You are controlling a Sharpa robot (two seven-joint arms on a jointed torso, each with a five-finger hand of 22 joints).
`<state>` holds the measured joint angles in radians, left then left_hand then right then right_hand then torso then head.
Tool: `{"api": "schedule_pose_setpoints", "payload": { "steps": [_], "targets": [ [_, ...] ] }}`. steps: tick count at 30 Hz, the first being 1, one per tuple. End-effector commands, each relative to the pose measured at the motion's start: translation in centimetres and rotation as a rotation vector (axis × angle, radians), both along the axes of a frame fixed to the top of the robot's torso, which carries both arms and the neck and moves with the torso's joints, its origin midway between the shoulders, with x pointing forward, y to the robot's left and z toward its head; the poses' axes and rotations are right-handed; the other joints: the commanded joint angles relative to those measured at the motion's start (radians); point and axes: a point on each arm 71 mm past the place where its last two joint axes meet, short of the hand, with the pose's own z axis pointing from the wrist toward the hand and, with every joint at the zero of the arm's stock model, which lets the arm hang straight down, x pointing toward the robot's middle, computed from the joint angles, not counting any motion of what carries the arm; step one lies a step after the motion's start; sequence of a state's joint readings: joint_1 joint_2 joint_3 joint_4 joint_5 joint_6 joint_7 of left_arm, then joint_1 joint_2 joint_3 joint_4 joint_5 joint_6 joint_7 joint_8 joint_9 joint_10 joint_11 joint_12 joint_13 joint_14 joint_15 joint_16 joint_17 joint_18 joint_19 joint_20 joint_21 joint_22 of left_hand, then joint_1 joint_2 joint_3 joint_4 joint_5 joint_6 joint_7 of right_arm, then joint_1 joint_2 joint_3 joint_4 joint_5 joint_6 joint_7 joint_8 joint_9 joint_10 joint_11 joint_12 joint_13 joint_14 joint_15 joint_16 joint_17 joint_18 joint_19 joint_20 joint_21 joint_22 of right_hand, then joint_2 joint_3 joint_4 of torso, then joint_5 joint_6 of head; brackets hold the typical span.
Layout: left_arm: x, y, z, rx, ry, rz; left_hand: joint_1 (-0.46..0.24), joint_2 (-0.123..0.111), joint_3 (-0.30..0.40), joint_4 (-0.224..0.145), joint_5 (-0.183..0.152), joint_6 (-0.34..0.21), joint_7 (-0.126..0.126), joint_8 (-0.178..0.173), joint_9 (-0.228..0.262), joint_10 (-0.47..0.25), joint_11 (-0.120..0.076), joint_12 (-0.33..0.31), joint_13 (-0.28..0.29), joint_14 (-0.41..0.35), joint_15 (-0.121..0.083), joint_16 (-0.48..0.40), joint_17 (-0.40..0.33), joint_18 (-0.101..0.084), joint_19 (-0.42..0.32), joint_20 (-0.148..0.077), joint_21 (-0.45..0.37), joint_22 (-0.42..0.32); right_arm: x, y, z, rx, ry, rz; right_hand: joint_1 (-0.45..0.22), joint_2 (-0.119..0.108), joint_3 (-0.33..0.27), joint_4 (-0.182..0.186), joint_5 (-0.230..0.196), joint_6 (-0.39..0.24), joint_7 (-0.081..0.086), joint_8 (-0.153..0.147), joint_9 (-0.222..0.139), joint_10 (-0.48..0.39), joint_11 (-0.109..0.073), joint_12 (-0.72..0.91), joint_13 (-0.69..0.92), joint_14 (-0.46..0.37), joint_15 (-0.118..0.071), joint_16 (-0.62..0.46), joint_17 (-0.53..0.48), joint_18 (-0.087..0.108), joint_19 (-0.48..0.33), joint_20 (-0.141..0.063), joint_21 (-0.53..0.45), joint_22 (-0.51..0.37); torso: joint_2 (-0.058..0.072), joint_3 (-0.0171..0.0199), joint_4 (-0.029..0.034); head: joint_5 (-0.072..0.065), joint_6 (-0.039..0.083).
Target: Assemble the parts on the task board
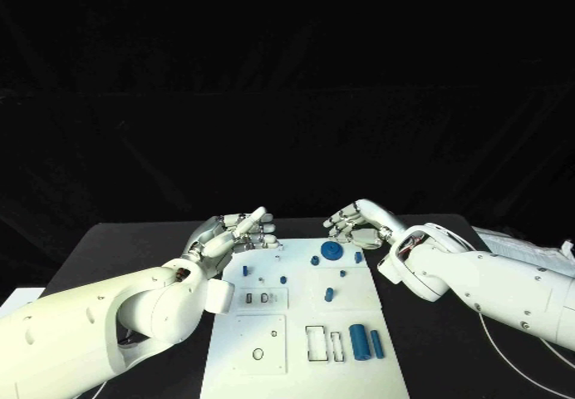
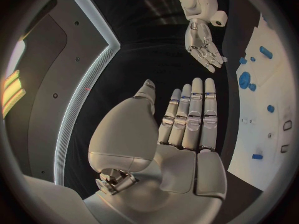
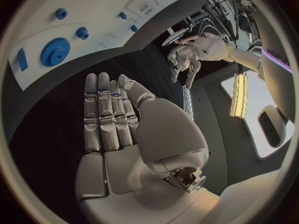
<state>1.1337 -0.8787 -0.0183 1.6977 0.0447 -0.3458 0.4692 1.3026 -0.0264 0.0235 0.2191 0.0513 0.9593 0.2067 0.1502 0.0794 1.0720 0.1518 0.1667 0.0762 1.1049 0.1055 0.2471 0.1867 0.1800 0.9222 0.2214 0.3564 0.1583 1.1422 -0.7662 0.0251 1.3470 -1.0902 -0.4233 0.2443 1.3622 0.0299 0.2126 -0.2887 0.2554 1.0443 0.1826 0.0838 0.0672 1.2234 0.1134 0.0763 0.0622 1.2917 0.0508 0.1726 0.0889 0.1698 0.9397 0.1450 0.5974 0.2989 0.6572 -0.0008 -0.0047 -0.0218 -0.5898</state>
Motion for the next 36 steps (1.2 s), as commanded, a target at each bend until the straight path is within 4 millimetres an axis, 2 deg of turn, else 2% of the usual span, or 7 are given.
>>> {"api": "schedule_pose_setpoints", "payload": {
  "steps": [1,8,13,22,25,30,36],
  "targets": [
    [-0.5,-0.6,0.7,-0.039,-0.014,-0.054,0.008,0.004,-0.007,-0.001,0.001,0.005,0.000,-0.004,-0.002,0.005,0.001,-0.007,0.000,0.005,0.002,-0.005,0.002,0.004,0.007,-0.002,0.004,-0.002,-0.3,0.9,-0.2,-0.264,-0.136,0.084,-0.013,-0.037,0.039,0.001,-0.009,0.033,-0.009,-0.020,-0.002,0.040,-0.014,-0.016,0.000,0.093,-0.025,0.002,0.027,0.010,-0.007,-0.026,0.153,0.094,0.029,-0.0045,0.0071,-0.011,0.008],
    [-1.0,-0.8,1.4,-0.050,-0.021,-0.066,0.012,0.008,-0.013,-0.005,0.001,0.005,0.002,-0.009,-0.003,0.005,0.002,-0.014,-0.002,0.003,0.003,-0.013,0.006,0.003,0.006,-0.002,0.000,-0.005,-0.6,2.3,-0.3,-0.474,-0.216,0.120,-0.043,-0.056,0.042,0.010,-0.027,0.034,-0.027,-0.020,-0.001,0.020,-0.028,-0.016,0.000,0.214,-0.051,0.067,0.079,0.016,0.055,-0.042,0.245,0.141,0.052,-0.0078,0.0186,-0.023,0.015],
    [-1.0,-0.4,1.8,-0.050,-0.025,-0.056,0.015,0.010,-0.016,-0.007,0.001,0.005,0.003,-0.012,-0.004,0.004,0.003,-0.018,-0.003,0.003,0.004,-0.017,0.008,0.003,0.006,-0.001,-0.001,-0.007,-0.7,3.0,-0.3,-0.575,-0.242,0.120,-0.076,-0.072,0.057,0.017,-0.036,0.034,-0.041,-0.020,-0.001,0.003,-0.038,-0.015,0.001,0.222,-0.062,0.178,0.147,0.016,0.089,-0.053,0.291,0.162,0.064,-0.0091,0.0238,-0.030,0.017],
    [-1.0,0.2,2.2,-0.046,-0.028,-0.047,0.019,0.013,-0.020,-0.011,0.001,0.004,0.005,-0.016,-0.005,0.003,0.005,-0.024,-0.004,0.001,0.005,-0.023,0.011,0.003,0.005,0.000,-0.004,-0.009,-0.3,3.3,0.4,-0.635,-0.240,0.080,-0.104,-0.086,0.100,0.036,-0.044,0.038,-0.046,-0.019,0.000,-0.036,-0.036,-0.015,0.001,0.214,-0.065,0.360,0.249,0.015,0.121,-0.055,0.354,0.193,0.080,-0.0116,0.0334,-0.038,0.017],
    [-0.9,0.4,2.3,-0.042,-0.027,-0.043,0.019,0.015,-0.025,-0.013,0.000,0.002,0.007,-0.021,-0.007,0.001,0.007,-0.031,-0.005,-0.002,0.007,-0.030,0.013,0.002,0.006,0.001,-0.006,-0.011,0.0,3.3,0.7,-0.647,-0.234,0.064,-0.109,-0.088,0.112,0.043,-0.044,0.041,-0.047,-0.019,0.000,-0.047,-0.036,-0.015,0.001,0.215,-0.064,0.395,0.268,0.004,0.151,-0.054,0.402,0.259,0.085,-0.0132,0.0358,-0.044,0.020],
    [-0.8,0.9,2.3,-0.035,-0.026,-0.031,0.019,0.016,-0.027,-0.013,0.000,0.002,0.008,-0.023,-0.007,0.000,0.008,-0.033,-0.005,-0.003,0.008,-0.033,0.014,0.002,0.006,0.001,-0.006,-0.012,0.3,3.2,1.2,-0.655,-0.235,0.039,-0.112,-0.093,0.139,0.057,-0.049,0.043,-0.047,-0.019,0.000,-0.062,-0.035,-0.015,0.001,0.210,-0.061,0.472,0.308,-0.016,0.210,-0.051,0.501,0.398,0.094,-0.0142,0.0355,-0.041,0.022],
    [-0.7,1.1,2.3,-0.031,-0.024,-0.026,0.019,0.017,-0.029,-0.013,0.001,0.001,0.009,-0.025,-0.007,-0.001,0.008,-0.035,-0.005,-0.004,0.008,-0.035,0.015,0.002,0.006,0.002,-0.007,-0.012,0.7,3.0,1.5,-0.668,-0.222,0.020,-0.113,-0.098,0.164,0.071,-0.067,0.046,-0.047,-0.019,0.000,-0.064,-0.033,-0.015,0.001,0.198,-0.062,0.518,0.330,-0.024,0.229,-0.048,0.547,0.458,0.102,-0.0166,0.0382,-0.049,0.020]
  ]
}}
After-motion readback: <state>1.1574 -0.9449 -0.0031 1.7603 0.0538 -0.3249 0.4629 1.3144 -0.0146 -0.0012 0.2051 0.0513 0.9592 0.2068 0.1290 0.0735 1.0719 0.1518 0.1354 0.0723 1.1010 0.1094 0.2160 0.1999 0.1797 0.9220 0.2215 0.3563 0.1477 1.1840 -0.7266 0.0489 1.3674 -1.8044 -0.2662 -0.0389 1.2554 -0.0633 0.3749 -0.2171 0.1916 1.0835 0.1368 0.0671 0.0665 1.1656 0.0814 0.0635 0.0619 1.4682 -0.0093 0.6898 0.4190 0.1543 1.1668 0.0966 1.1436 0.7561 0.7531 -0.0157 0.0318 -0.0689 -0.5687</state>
